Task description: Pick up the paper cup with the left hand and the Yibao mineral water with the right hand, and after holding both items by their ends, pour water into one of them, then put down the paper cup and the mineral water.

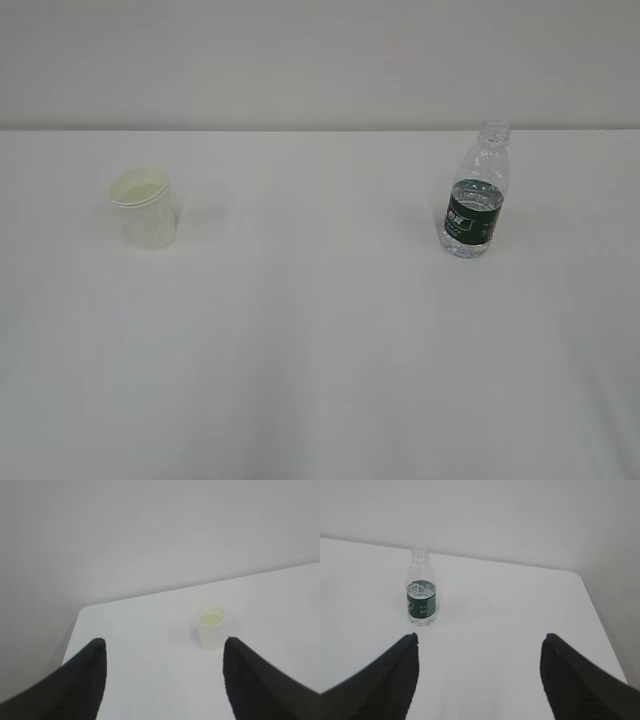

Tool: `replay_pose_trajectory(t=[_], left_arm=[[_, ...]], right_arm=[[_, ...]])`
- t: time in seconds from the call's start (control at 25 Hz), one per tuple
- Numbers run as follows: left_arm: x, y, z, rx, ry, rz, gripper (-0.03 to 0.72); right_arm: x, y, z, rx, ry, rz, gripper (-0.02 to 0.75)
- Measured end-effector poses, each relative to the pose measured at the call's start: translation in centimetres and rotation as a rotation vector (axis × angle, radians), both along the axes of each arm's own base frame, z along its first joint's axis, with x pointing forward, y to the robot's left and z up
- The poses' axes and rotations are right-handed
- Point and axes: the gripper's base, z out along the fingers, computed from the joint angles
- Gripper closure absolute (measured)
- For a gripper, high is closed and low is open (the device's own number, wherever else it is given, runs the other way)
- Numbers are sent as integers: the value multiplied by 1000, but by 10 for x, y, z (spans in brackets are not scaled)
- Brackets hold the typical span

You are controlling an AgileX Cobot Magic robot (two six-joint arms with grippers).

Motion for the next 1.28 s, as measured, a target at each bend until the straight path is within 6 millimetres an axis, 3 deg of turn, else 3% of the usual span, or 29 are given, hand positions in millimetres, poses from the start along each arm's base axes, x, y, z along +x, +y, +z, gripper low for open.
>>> replay_pose_trajectory(t=[0.68, 1.28], left_arm=[[-20, -1, -22, -18, 210, -36, 186], [-24, -3, -37, -25, 362, -51, 190]], right_arm=[[-5, 0, -12, 19, 135, -13, 166], [-8, -1, -25, 20, 261, -27, 166]])
